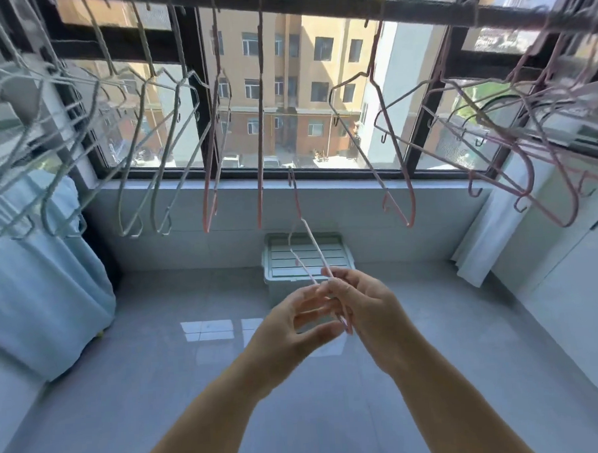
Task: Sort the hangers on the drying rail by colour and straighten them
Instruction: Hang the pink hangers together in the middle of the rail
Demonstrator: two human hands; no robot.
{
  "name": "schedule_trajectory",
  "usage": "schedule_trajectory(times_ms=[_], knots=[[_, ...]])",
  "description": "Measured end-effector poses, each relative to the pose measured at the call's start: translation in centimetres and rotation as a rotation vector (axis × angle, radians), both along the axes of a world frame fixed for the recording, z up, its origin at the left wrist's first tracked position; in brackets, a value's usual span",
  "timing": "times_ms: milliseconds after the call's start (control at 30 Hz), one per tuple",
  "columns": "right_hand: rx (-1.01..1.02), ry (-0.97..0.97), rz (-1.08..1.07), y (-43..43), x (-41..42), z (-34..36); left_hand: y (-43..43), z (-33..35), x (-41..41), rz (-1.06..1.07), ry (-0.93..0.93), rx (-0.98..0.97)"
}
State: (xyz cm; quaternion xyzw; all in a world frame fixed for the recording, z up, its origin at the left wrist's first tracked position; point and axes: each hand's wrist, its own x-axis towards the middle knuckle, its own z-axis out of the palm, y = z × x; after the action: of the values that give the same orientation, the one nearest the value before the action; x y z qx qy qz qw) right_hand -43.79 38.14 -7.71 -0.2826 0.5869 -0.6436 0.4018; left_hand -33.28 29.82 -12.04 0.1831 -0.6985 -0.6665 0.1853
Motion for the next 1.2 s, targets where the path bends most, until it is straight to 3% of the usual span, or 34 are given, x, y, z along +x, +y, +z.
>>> schedule_trajectory(times_ms=[267, 500, 667, 933, 1200], knots=[[-0.274, -0.132, 0.066, -1.0, 1.6, 4.7, 0.4, 4.8, 1.5, 0.117, 0.229, -0.016], [-0.323, 0.037, -0.068, -2.5, 1.0, 7.8, -0.7, 7.5, -0.3, 0.088, 0.393, 0.015], [-0.317, 0.119, -0.084, -3.4, 0.2, 9.5, -1.7, 9.2, -1.5, 0.083, 0.414, -0.014], [-0.34, 0.1, -0.076, -4.0, -0.3, 10.4, -2.6, 10.3, -2.0, 0.048, 0.398, -0.09], [-0.24, 0.097, -0.152, -6.8, -1.5, 10.3, -4.1, 10.6, -3.6, 0.11, 0.367, -0.09]])
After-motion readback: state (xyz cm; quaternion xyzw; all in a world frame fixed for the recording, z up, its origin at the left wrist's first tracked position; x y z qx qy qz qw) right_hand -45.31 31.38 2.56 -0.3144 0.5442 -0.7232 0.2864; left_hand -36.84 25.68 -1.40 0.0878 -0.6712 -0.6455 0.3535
